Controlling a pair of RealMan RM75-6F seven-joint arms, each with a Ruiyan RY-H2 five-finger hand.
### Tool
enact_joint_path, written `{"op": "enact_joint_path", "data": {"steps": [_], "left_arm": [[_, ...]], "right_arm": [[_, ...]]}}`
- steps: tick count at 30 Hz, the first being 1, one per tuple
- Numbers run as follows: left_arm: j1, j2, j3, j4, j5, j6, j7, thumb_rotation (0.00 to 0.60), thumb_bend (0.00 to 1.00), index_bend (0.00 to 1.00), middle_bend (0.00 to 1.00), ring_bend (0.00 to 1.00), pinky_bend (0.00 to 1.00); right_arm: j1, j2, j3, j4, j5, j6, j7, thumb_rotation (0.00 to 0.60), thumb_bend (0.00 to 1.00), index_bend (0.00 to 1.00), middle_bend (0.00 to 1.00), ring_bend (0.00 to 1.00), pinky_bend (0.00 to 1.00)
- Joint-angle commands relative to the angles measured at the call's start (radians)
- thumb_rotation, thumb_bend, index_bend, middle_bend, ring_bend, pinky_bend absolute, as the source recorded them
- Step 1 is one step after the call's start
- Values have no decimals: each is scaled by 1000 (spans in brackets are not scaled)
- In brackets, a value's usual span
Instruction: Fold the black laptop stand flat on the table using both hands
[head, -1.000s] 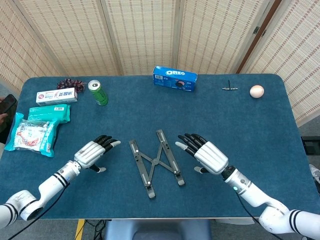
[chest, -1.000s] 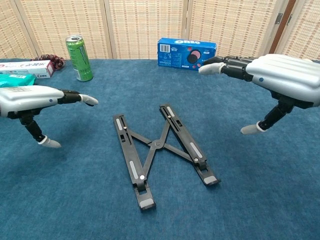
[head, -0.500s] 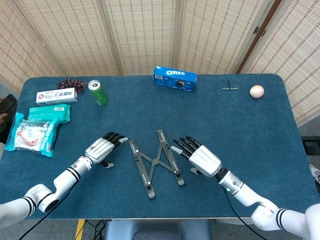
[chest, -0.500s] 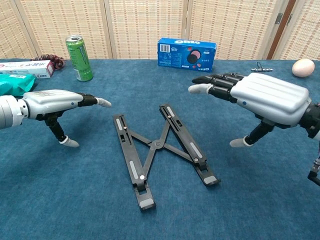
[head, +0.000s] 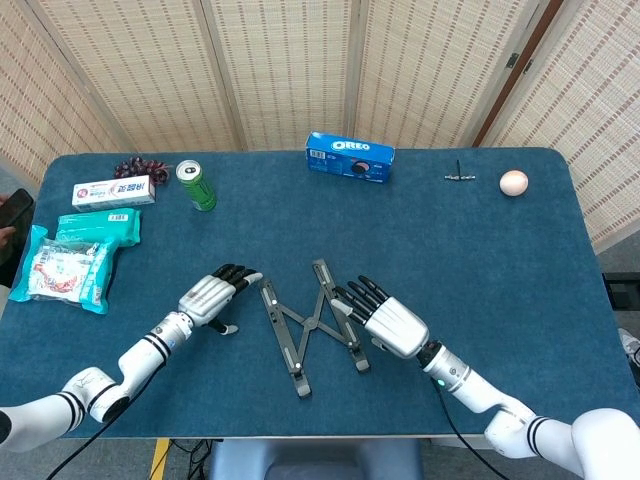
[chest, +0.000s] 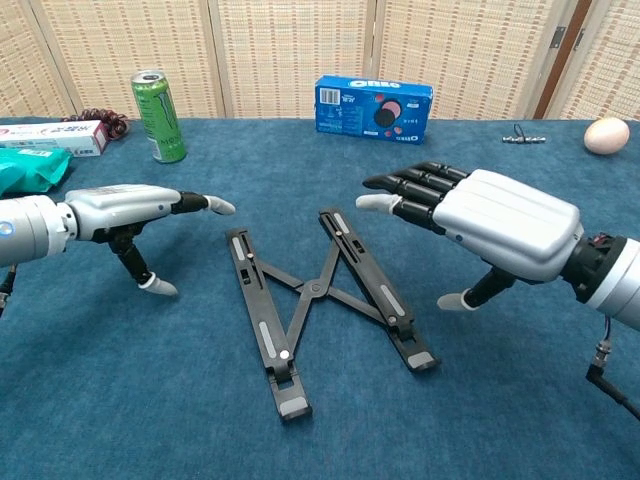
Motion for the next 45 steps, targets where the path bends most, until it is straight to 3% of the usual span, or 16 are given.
{"op": "enact_joint_path", "data": {"steps": [1, 23, 45], "left_arm": [[-5, -9, -3, 10, -3, -4, -6, 600, 151, 0, 86, 4, 29], [-25, -82, -7, 114, -17, -30, -75, 600, 151, 0, 78, 4, 29], [-33, -97, -4, 131, -15, -35, -121, 600, 151, 0, 78, 5, 29]], "right_arm": [[2, -12, -6, 17, -4, 6, 4, 600, 0, 0, 0, 0, 72], [33, -154, -19, 238, 0, 24, 64, 600, 0, 0, 0, 0, 65], [72, -232, -19, 312, 15, 33, 70, 600, 0, 0, 0, 0, 65]]}}
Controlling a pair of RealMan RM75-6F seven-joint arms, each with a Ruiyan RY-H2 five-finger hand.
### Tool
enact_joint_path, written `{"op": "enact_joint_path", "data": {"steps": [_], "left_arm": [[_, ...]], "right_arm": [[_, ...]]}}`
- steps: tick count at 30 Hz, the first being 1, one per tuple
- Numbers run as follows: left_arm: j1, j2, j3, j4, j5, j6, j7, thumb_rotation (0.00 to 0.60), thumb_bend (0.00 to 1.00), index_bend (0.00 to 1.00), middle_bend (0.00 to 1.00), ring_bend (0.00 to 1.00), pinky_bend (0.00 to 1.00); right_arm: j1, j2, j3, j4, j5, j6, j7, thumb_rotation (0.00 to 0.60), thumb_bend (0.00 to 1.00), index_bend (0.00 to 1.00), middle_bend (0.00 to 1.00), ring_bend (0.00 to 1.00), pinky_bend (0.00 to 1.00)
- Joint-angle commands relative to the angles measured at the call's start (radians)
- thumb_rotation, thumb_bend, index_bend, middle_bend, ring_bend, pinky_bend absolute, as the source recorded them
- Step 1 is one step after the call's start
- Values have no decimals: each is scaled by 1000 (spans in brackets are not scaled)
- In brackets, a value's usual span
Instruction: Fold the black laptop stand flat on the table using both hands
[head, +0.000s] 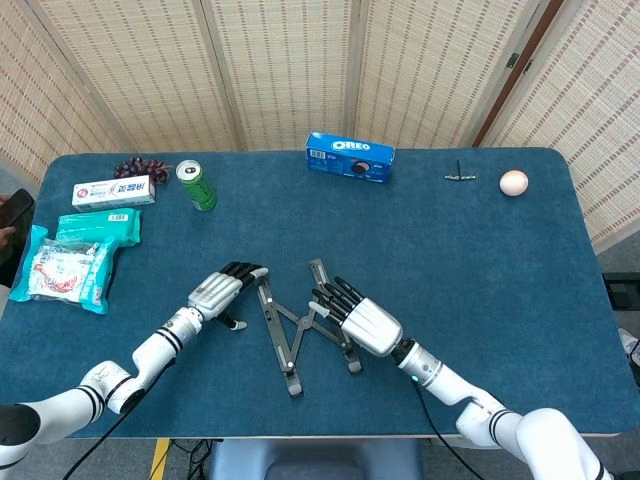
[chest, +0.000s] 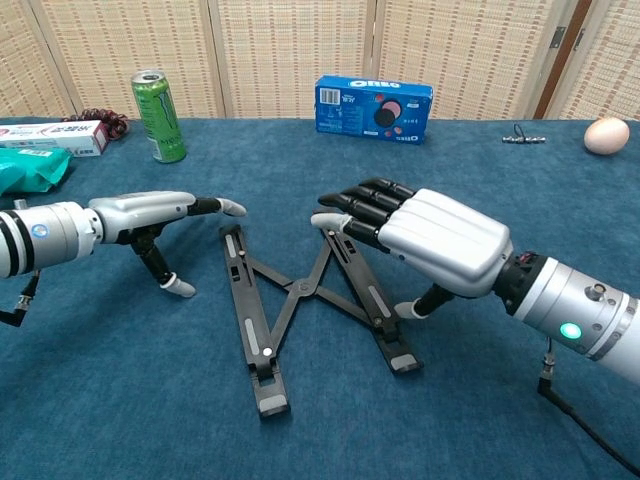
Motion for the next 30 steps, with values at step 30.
{"op": "enact_joint_path", "data": {"steps": [30], "left_arm": [[-12, -12, -11, -44, -1, 16, -3, 600, 151, 0, 78, 5, 30]], "right_arm": [[17, -36, -1, 1, 18, 15, -20, 600, 0, 0, 0, 0, 58]]}}
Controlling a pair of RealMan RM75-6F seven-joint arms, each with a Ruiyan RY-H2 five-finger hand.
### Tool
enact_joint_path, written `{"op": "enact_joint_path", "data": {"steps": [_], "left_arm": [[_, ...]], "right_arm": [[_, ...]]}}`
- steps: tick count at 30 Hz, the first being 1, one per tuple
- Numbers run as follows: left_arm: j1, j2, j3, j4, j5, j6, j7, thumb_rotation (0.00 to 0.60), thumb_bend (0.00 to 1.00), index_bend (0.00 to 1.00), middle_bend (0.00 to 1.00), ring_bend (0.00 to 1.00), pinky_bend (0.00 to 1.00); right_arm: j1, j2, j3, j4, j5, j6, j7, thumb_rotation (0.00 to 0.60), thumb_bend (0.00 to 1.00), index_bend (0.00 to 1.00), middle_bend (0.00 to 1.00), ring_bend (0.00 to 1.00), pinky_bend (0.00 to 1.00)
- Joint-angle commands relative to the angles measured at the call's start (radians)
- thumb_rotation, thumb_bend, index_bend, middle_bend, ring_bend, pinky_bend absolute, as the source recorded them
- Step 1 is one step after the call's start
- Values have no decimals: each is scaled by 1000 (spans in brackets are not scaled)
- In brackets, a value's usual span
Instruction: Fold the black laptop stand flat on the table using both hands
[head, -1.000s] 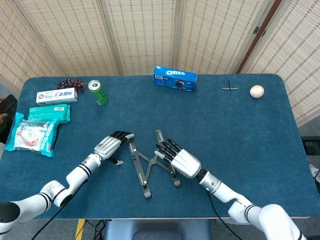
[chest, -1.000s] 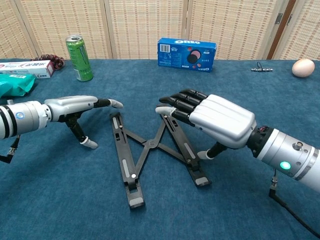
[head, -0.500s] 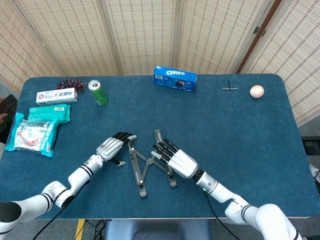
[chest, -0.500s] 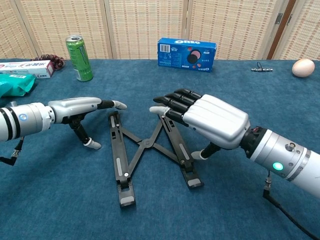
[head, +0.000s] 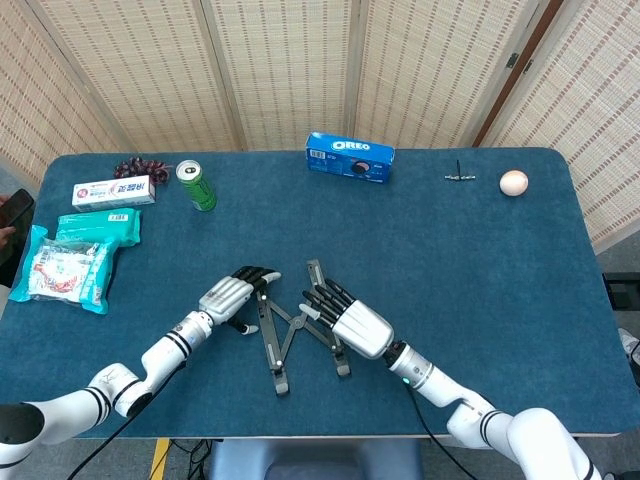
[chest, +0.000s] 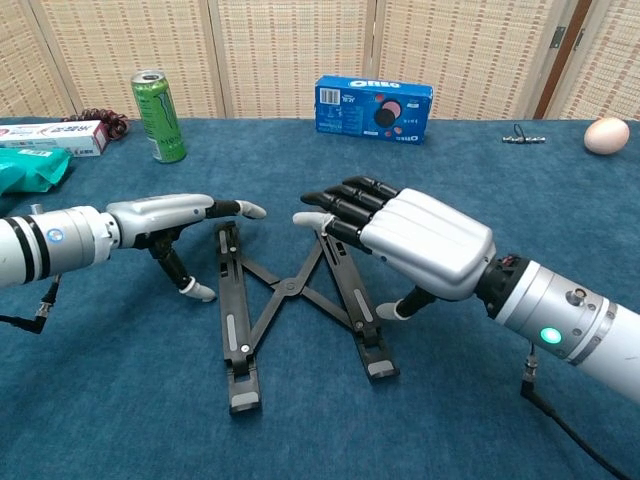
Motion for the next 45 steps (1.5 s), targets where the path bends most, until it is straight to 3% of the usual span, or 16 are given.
{"op": "enact_joint_path", "data": {"steps": [1, 18, 45], "left_arm": [[-2, -2, -2, -2, -1, 0, 3, 600, 151, 0, 78, 5, 30], [-10, -20, -11, 1, -7, 0, -9, 600, 151, 0, 78, 4, 31], [-38, -2, 16, -11, 29, -36, -196, 600, 150, 0, 69, 5, 31]], "right_arm": [[1, -3, 2, 3, 3, 0, -2, 600, 0, 0, 0, 0, 58], [13, -30, 6, 21, 9, 4, 1, 600, 0, 0, 0, 0, 55], [37, -70, 13, 101, 21, 32, 165, 600, 0, 0, 0, 0, 55]]}}
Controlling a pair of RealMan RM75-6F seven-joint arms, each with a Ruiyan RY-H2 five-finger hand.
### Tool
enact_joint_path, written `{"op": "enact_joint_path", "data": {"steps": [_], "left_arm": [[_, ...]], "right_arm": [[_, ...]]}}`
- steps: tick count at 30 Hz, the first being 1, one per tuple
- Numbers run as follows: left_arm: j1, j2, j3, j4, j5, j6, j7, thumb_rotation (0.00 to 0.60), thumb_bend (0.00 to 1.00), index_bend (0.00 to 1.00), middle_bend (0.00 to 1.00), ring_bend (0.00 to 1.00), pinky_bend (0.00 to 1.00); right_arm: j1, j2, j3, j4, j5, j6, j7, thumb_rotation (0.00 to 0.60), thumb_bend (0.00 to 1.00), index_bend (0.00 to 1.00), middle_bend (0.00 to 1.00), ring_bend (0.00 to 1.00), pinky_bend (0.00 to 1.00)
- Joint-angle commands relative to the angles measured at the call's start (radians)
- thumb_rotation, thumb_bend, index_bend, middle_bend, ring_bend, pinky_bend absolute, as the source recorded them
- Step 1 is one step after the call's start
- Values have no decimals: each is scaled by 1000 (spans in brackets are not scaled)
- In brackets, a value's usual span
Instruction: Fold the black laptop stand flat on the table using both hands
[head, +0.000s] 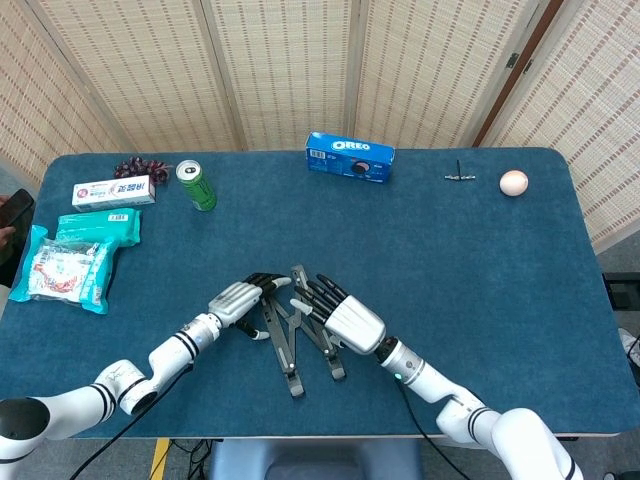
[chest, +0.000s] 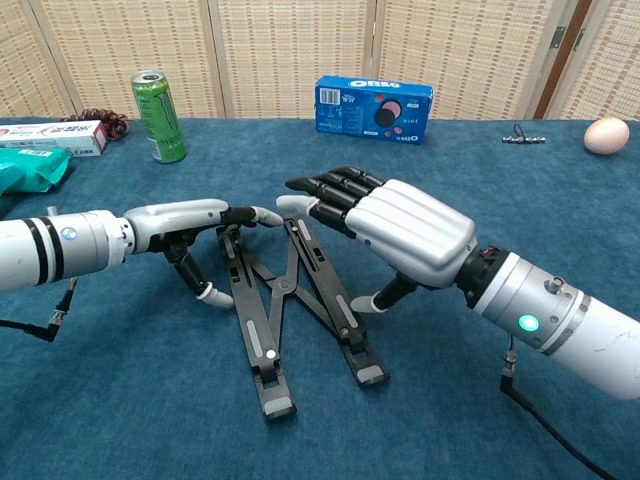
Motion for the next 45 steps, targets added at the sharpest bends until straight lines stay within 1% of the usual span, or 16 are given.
{"op": "enact_joint_path", "data": {"steps": [1, 4, 7, 11, 17, 20, 24, 27, 31, 36, 40, 45], "left_arm": [[-2, 1, 1, 3, 2, 1, -7, 600, 150, 0, 69, 5, 31], [6, 11, -7, -5, 0, 29, 1, 600, 151, 0, 69, 5, 31], [16, 41, -14, -26, -3, 56, 27, 600, 150, 0, 69, 4, 32], [36, 89, -21, -65, -23, 77, 73, 600, 151, 0, 69, 2, 32], [77, 166, -31, -150, -60, 115, 150, 600, 150, 0, 69, 3, 31], [105, 211, -32, -201, -78, 148, 237, 600, 151, 0, 69, 3, 31], [143, 272, -33, -272, -102, 193, 348, 600, 151, 0, 69, 3, 31], [177, 320, -33, -335, -123, 228, 404, 600, 151, 0, 69, 3, 32], [216, 372, -30, -401, -138, 265, 445, 600, 151, 0, 69, 3, 31], [259, 410, -29, -448, -147, 308, 459, 600, 151, 0, 69, 2, 31], [283, 427, -31, -466, -151, 327, 458, 600, 151, 0, 69, 2, 31], [309, 440, -35, -481, -159, 344, 455, 600, 151, 0, 66, 2, 31]], "right_arm": [[3, -3, 0, 7, 0, 9, 8, 600, 0, 0, 0, 0, 55], [4, 7, 4, 1, 1, 24, 22, 600, 0, 0, 0, 0, 55], [6, 40, 4, -24, 0, 36, 36, 600, 0, 0, 0, 0, 55], [15, 120, 3, -119, 5, 15, 53, 600, 0, 0, 0, 0, 54], [50, 291, 8, -372, 21, -72, 51, 600, 0, 0, 0, 0, 55], [80, 394, 11, -512, 32, -147, 42, 600, 0, 0, 0, 0, 54], [131, 507, 11, -649, 43, -256, 71, 600, 0, 0, 0, 0, 54], [177, 576, 10, -718, 42, -337, 99, 600, 0, 0, 0, 0, 54], [238, 626, 3, -751, 16, -425, 97, 600, 0, 0, 0, 0, 54], [304, 645, -14, -753, -37, -493, 87, 600, 0, 0, 0, 0, 54], [343, 642, -29, -729, -85, -510, 72, 600, 0, 0, 0, 0, 54], [383, 605, -56, -663, -149, -508, 58, 600, 0, 0, 0, 0, 54]]}}
